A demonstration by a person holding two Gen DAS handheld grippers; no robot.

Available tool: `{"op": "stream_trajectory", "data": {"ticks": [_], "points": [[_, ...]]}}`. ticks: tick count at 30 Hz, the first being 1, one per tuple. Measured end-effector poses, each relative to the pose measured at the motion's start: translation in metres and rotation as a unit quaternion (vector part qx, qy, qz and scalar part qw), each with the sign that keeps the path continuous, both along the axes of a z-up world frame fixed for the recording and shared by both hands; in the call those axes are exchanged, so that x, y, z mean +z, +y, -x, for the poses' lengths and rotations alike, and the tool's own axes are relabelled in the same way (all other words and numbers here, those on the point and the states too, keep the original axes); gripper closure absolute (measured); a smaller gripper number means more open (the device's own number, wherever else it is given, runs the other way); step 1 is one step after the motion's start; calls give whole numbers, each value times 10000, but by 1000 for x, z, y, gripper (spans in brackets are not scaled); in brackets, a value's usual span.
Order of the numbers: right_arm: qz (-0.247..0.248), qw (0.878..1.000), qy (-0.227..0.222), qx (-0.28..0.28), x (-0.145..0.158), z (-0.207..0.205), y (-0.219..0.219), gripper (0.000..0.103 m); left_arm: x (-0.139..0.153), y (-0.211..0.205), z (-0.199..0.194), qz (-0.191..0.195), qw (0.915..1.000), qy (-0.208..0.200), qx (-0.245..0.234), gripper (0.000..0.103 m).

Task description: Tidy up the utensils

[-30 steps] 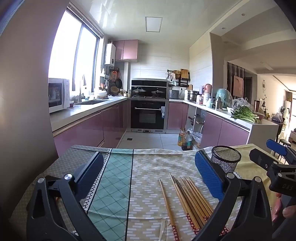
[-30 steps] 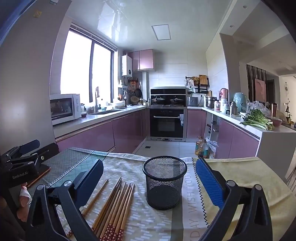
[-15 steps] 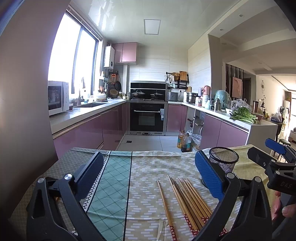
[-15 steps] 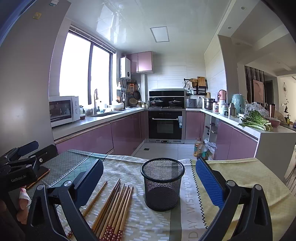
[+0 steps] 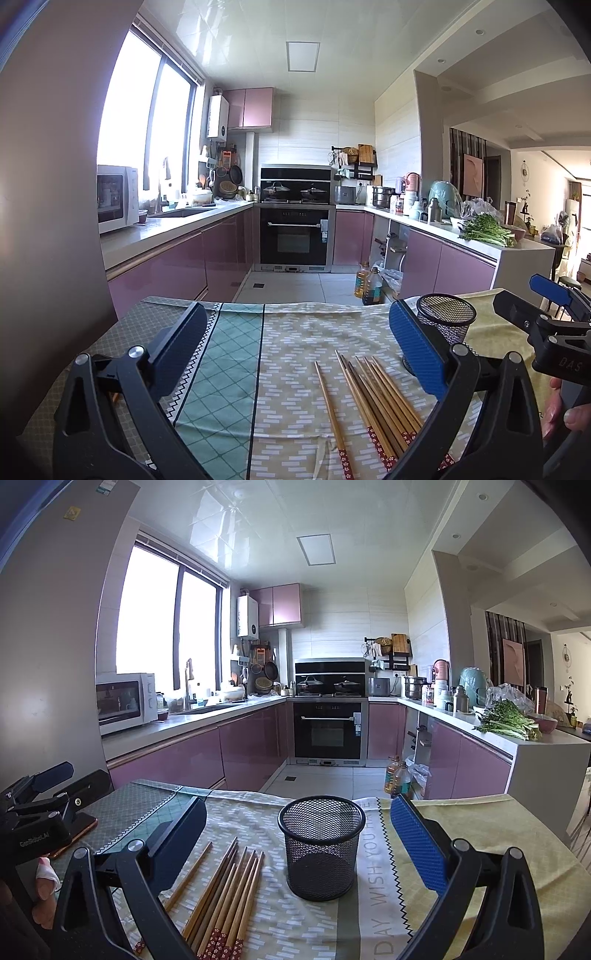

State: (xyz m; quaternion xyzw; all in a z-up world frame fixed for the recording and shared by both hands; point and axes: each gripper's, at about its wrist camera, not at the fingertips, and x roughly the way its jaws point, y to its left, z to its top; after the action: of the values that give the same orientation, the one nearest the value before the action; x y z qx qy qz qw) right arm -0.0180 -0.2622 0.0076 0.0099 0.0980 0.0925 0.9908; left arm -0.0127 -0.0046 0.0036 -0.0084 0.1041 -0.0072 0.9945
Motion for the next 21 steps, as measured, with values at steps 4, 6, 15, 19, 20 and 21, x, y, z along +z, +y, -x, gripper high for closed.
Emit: {"op": "stream_trajectory", "data": {"ticks": [4, 6, 15, 19, 20, 21], "points": [[4, 10000, -7, -12, 0, 0, 0, 6, -1, 0, 0, 5, 10000, 12, -5, 6], [-10, 10000, -8, -15, 2, 2, -1, 6, -1, 0, 0, 0, 10000, 13, -3, 6], [-36, 10000, -11, -32, 3, 3, -3, 6, -1, -1, 0, -2, 10000, 15, -8, 6], [-43, 10000, -14, -27, 4, 4, -4, 6, -1, -1, 0, 3, 10000, 15, -5, 6], [-38, 10000, -9, -30, 3, 3, -3, 6, -1, -1, 0, 0, 10000, 14, -3, 6], [-37, 10000, -5, -31, 3, 3, -3, 6, -1, -1, 0, 1, 10000, 11, 0, 6]]}}
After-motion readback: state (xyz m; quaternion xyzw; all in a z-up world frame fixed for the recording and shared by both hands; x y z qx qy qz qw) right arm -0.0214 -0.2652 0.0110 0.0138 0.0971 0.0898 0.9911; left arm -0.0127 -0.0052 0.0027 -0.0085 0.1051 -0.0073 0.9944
